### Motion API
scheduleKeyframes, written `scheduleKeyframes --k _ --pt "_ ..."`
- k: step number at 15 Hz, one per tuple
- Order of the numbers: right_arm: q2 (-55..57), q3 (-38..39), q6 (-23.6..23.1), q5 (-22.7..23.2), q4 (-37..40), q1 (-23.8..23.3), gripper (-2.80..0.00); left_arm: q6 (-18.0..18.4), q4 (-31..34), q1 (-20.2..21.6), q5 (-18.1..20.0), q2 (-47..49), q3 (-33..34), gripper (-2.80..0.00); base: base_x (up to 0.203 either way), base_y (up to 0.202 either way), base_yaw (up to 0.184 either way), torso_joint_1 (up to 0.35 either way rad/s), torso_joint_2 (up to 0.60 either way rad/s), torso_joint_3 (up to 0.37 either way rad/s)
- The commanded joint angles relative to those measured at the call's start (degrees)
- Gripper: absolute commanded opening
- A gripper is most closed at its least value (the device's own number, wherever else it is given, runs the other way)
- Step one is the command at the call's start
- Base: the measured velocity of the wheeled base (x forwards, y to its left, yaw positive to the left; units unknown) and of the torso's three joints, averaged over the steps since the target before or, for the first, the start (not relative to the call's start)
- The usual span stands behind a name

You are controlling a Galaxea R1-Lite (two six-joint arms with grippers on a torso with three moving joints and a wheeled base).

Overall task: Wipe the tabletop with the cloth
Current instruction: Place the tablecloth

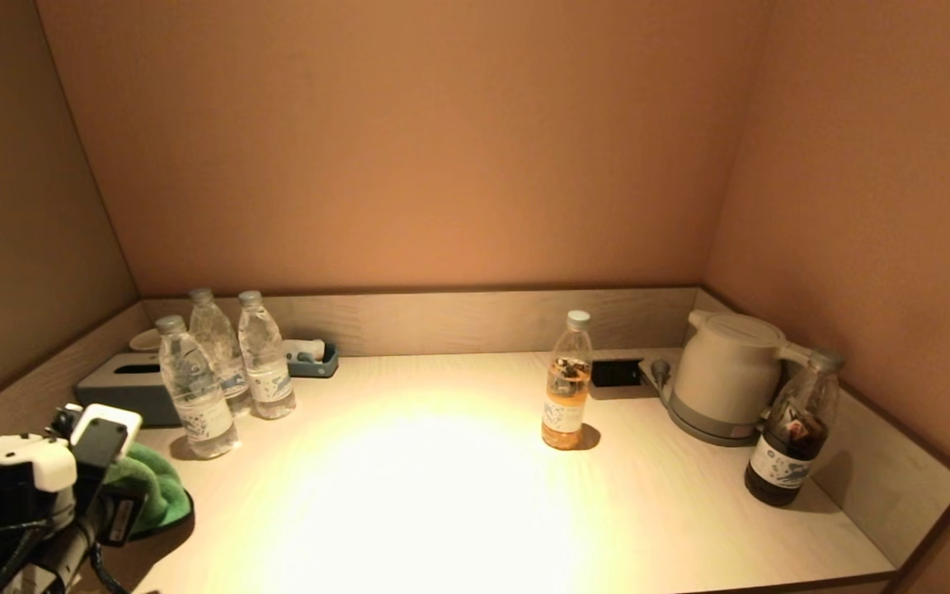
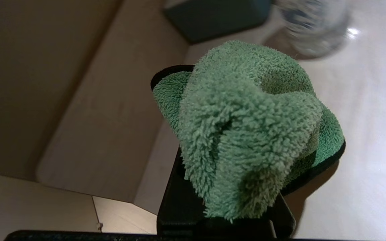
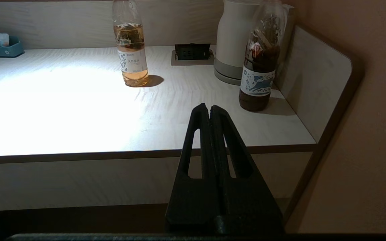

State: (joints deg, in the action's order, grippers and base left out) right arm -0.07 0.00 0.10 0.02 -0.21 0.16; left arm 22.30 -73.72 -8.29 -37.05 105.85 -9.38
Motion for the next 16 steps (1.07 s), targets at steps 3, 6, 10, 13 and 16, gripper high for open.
scheduleKeyframes --k 3,6,10,13,16 --pt "0.1 0.0 0.0 0.1 -0.1 0.0 -2.8 0.8 2.7 11.7 -2.4 -4.3 -12.8 -2.8 0.0 0.0 0.0 0.0 0.0 0.0" --pt "0.1 0.0 0.0 0.1 -0.1 0.0 -2.8 -0.1 10.6 16.1 -5.0 -5.3 -24.4 -2.8 0.0 0.0 0.0 0.0 0.0 0.0" --pt "0.1 0.0 0.0 0.1 -0.1 0.0 -2.8 -2.9 27.9 17.2 -7.5 -11.1 -37.4 -2.8 0.0 0.0 0.0 0.0 0.0 0.0" --pt "0.1 0.0 0.0 0.1 -0.1 0.0 -2.8 -5.4 41.7 16.8 -6.7 -12.7 -44.5 -2.8 0.0 0.0 0.0 0.0 0.0 0.0" --pt "0.1 0.0 0.0 0.1 -0.1 0.0 -2.8 -12.9 60.8 15.4 -4.0 -12.2 -52.7 -2.8 0.0 0.0 0.0 0.0 0.0 0.0"
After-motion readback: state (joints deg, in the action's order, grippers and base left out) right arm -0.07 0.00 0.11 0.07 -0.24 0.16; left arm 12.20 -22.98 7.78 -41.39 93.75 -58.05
